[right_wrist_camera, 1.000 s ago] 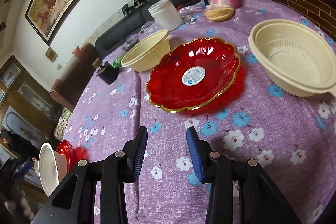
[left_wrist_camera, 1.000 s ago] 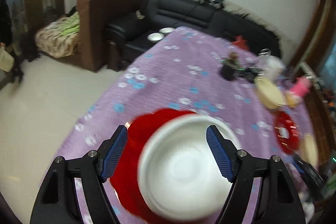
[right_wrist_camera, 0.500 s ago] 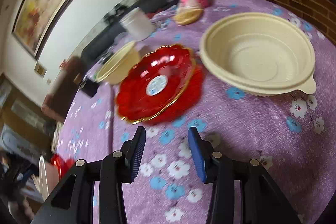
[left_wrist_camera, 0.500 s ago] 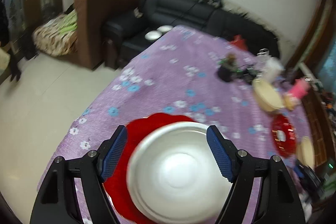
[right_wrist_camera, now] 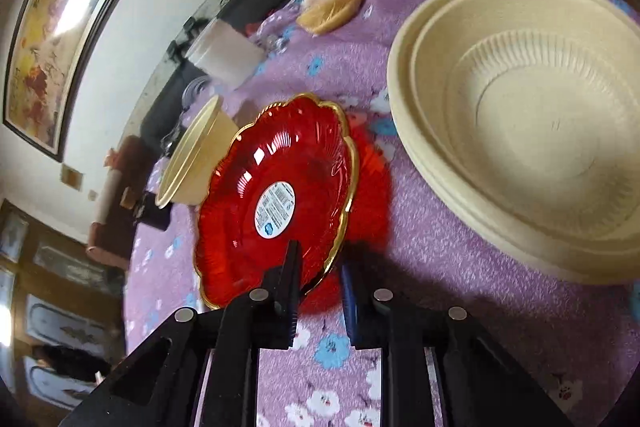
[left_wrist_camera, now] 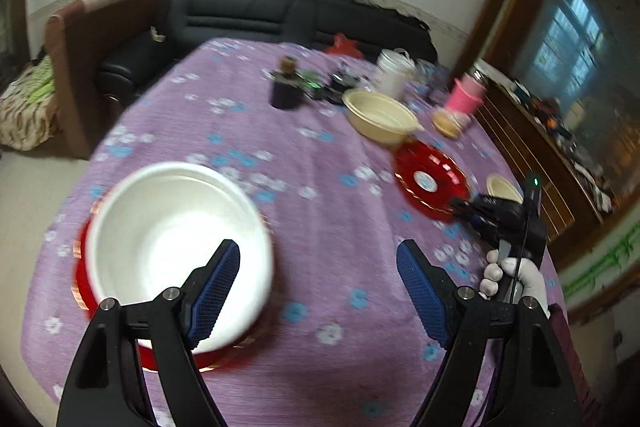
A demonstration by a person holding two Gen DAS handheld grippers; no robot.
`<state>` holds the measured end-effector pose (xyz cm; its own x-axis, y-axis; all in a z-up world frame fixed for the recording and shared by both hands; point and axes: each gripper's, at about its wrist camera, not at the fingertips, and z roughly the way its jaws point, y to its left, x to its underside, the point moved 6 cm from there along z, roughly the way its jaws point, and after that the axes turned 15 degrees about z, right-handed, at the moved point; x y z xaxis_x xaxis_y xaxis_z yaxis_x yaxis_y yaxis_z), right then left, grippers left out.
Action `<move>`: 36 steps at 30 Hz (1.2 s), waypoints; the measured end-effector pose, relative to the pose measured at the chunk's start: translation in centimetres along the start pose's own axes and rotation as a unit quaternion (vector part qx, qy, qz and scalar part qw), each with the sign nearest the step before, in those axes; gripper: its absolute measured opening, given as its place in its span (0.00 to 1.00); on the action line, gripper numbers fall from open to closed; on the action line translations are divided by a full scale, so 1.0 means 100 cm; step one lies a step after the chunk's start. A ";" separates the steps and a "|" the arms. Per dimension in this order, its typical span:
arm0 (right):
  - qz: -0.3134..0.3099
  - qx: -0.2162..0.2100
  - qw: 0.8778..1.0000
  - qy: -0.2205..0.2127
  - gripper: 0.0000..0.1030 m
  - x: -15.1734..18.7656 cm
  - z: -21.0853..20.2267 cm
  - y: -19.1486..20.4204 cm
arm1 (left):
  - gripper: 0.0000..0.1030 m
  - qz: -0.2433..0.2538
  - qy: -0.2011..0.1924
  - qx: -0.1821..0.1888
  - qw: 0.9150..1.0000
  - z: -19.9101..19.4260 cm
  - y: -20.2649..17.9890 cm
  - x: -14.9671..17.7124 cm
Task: Organize plates and bowls
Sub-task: 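Reach the right tool to the gold-rimmed red plate, grasp its rim and lift, then carry the gold-rimmed red plate with the right tool onto the stacked white bowls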
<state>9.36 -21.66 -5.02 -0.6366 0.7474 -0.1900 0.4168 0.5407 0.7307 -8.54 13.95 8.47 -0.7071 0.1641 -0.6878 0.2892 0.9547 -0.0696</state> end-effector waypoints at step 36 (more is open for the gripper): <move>-0.162 0.017 0.982 0.091 0.12 0.059 -0.069 -0.035 | 0.40 0.013 0.121 0.096 0.988 0.162 -0.119 0.008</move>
<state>-0.31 -21.85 -4.18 -0.8436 0.4544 -0.2862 0.1930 0.7539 0.6281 -2.07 -1.28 -2.98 -0.8245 0.2652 -0.4998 0.4100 0.8888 -0.2048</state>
